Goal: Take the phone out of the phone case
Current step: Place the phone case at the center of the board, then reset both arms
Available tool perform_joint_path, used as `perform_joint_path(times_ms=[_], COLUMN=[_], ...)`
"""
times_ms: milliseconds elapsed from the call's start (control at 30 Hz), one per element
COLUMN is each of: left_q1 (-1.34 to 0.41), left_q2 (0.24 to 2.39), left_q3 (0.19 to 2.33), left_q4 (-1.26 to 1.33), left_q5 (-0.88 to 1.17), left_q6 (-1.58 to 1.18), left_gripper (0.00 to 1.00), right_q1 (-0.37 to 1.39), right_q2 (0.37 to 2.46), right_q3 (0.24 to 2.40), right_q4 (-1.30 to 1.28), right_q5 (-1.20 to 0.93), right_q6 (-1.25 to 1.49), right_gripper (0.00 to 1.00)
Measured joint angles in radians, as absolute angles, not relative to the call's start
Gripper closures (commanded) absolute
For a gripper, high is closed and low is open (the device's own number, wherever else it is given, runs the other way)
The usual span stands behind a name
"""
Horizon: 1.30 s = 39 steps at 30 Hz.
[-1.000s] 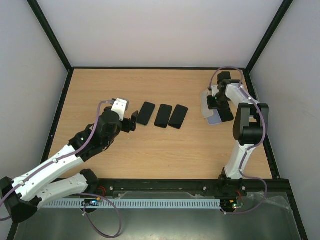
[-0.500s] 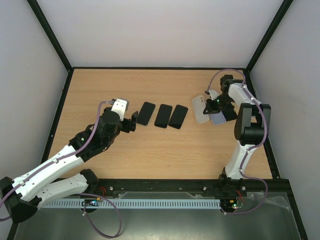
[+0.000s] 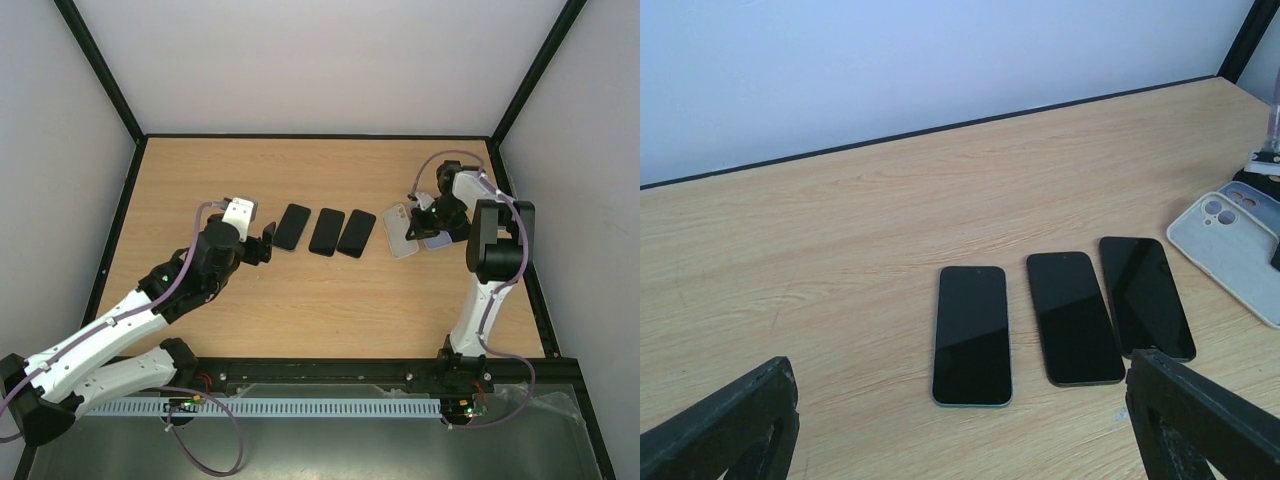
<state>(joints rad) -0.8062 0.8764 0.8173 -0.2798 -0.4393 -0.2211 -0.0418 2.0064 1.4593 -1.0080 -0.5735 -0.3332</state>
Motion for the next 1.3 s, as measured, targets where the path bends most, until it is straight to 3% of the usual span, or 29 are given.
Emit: perform_joint_path(times_ms=[133,267,667,833,1133,1200,1300], left_q1=[-0.804,-0.801,-0.783,-0.771,-0.759,-0.758,-0.755], left_q2=[0.876,0.876,0.879,0.879,0.883,0.883,0.883], left_q3=[0.817,0.817,0.817,0.817,0.817,0.817,0.817], left_q4=[-0.28,-0.28,-0.28,-0.279,-0.279,-0.279,-0.279], left_q5=[-0.439,-0.44,-0.444,-0.445,-0.445,-0.445,-0.447], left_q6=[-0.221,-0.22,-0.217,-0.217,-0.217,-0.218,-0.224], left_gripper=[0.12,0.12,0.12,0.12,0.12,0.12,0.12], right_q1=[-0.049,-0.046,-0.045,-0.046,-0.046,-0.046,-0.046], right_q2=[2.032,2.033,1.883,1.699,1.33,1.265,1.161], right_q3=[1.457,1.445,1.443,1.376,1.076,1.041,1.005], right_q4=[-1.001,-0.991,-0.982,-0.926,-0.612,-0.55,-0.471], right_q5=[-0.566,-0.541,-0.475,-0.51,-0.538,-0.54,-0.535], right_q6=[-0.338,-0.334,-0.329,-0.321,-0.142,-0.092,-0.016], right_gripper=[0.74,0.68,0.63,0.59,0.4,0.35,0.2])
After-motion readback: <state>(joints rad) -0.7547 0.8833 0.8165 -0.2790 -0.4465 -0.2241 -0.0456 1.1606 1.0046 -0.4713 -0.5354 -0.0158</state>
